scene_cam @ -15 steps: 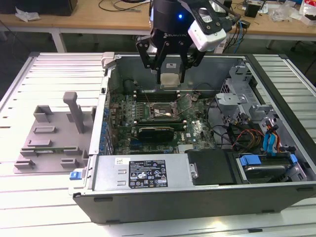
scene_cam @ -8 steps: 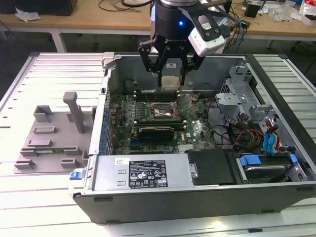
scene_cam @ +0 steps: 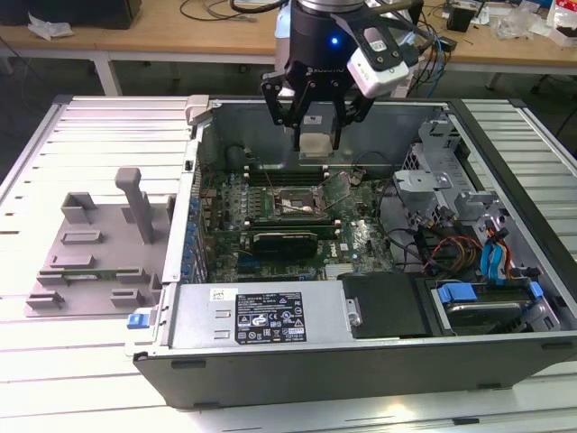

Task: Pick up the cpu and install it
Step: 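Pick up the cpu and move it towards the insertion slot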

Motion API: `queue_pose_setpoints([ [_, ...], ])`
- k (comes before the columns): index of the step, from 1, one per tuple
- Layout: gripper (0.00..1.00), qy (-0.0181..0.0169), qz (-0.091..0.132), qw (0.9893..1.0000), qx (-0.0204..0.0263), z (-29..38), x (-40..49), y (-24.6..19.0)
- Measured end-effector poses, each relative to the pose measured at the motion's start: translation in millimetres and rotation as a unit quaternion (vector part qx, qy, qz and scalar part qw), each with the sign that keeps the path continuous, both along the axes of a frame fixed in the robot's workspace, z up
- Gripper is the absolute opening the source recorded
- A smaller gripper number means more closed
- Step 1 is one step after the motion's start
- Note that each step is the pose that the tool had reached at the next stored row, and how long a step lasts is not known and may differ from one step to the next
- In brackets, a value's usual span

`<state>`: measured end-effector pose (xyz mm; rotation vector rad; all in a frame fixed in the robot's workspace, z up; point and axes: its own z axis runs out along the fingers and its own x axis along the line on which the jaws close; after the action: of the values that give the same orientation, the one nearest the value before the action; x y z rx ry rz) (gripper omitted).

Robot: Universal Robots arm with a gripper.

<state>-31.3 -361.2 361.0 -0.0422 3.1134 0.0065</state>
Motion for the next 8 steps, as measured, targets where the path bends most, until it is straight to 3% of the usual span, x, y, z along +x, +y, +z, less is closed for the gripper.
queue_pose_setpoints([
  [8, 0.55, 0.0010, 0.000, 1.0000, 0.0000, -8.9, 8.8, 10.6],
])
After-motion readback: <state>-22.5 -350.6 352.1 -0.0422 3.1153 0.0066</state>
